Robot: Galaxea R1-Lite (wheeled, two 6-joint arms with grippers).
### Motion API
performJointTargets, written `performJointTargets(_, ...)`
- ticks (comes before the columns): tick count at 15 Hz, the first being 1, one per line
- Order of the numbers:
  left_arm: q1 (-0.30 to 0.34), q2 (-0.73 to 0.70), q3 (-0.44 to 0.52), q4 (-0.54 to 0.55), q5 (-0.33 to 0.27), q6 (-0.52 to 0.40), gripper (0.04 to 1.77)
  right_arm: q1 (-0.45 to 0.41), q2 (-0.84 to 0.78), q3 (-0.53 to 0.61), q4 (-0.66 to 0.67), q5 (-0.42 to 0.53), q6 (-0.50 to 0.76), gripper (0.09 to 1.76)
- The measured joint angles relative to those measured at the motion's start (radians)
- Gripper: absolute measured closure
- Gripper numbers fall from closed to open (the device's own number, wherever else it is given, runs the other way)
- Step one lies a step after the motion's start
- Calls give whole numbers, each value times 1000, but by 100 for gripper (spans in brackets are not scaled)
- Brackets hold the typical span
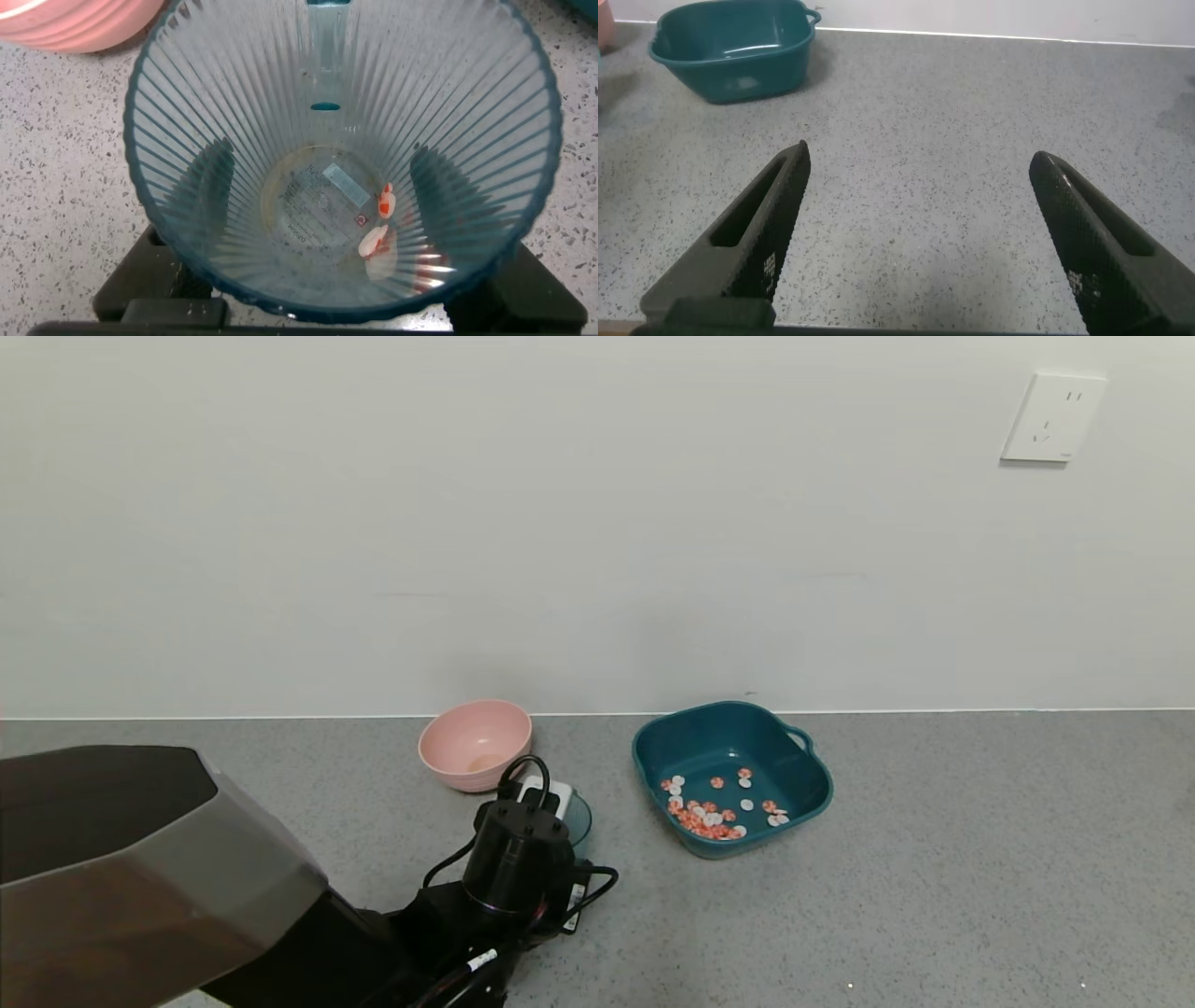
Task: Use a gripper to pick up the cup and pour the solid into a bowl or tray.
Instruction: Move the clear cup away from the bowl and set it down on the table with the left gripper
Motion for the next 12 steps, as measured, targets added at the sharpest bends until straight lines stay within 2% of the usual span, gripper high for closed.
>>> performJointTargets(2,0,3,-1,0,0,0,50,0,0,0,0,0,0,14)
performJointTargets(6,0,5,-3,-2,0,-1,31,0,0,0,0,0,0,14)
performJointTargets(12,0,3,1,-1,2,0,20,0,0,0,0,0,0,14)
